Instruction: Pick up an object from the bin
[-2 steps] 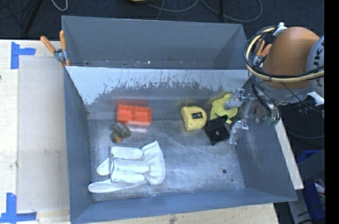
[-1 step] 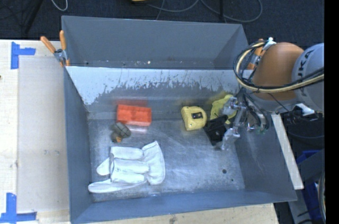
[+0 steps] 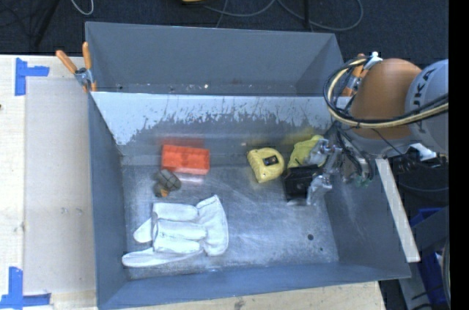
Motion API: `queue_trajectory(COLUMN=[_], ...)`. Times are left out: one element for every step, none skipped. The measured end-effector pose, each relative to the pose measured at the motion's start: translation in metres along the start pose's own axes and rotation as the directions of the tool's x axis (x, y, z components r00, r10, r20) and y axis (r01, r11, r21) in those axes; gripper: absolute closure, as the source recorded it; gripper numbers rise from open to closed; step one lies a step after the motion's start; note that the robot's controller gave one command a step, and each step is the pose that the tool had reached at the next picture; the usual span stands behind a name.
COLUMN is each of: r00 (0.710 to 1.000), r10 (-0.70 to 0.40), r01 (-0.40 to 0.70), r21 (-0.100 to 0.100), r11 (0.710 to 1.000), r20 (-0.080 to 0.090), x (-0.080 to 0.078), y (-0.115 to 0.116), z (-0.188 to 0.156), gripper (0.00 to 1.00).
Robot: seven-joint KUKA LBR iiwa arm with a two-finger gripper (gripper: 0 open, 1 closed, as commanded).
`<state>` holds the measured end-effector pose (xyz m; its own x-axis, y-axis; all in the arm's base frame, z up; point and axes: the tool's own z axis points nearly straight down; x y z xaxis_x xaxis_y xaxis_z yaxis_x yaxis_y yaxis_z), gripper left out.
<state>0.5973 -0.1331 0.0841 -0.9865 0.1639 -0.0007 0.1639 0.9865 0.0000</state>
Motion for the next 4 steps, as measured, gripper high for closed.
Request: queue_trajectory(r00=[1.0,1.0,1.0,1.0], r10=[0.0,-0.001,-0.001,0.0], r01=[0.0,0.001,0.0,0.0], r21=[0.0,0.0,-0.001,-0.001], r11=[1.0,1.0,1.0,1.0], r20=[0.0,-0.005,-0.012,-0.004], x=[0.0,0.002,0.004,0.001], y=[0.0,0.0,0.0,0.0], z=[0.0,-0.004,-0.024,-0.048], gripper=[1.0,1.0,1.0,1.0])
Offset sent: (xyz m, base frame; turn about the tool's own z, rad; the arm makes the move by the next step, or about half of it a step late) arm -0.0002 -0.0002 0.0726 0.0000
